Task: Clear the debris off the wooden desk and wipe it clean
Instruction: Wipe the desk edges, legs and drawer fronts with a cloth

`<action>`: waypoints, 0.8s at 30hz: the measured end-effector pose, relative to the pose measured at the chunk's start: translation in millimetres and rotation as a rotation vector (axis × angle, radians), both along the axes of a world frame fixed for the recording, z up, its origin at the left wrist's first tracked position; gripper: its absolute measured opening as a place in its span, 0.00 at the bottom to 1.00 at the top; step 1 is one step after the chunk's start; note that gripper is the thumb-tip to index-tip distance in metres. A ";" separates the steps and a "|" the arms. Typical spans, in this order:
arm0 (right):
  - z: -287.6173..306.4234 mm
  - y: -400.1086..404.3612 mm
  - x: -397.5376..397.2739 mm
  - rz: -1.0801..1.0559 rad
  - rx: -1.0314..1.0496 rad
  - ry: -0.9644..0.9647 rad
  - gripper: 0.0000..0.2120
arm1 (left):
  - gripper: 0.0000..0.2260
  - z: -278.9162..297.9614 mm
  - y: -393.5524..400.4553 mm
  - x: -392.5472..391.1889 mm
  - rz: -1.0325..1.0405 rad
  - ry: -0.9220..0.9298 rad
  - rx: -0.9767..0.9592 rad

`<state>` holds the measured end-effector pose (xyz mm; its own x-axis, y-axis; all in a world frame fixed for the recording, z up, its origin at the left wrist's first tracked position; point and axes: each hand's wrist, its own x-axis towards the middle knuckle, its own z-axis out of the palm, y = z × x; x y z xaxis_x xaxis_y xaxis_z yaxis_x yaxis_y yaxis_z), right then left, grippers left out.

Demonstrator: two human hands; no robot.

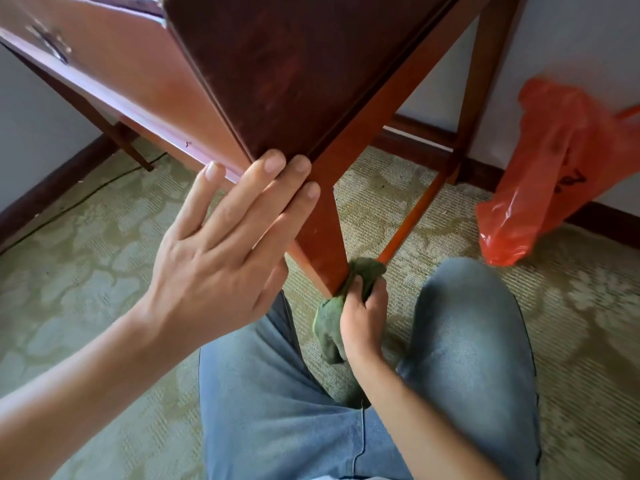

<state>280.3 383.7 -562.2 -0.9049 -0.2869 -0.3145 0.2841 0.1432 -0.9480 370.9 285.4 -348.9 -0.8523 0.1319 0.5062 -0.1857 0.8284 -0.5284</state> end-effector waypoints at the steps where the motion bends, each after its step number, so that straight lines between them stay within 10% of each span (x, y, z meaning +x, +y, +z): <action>1: 14.8 -1.3 2.9 -0.024 -0.051 0.031 0.07 | 0.29 -0.1 1.1 0.0 0.001 -0.005 0.017; 11: 102.2 -8.9 23.0 -0.128 -0.366 0.575 0.09 | 0.26 -15.2 8.5 -3.4 0.044 0.012 0.069; 24: -152.0 -40.7 -5.0 -0.324 0.127 -0.622 0.12 | 0.31 -166.9 30.2 -3.4 0.162 -0.628 -0.419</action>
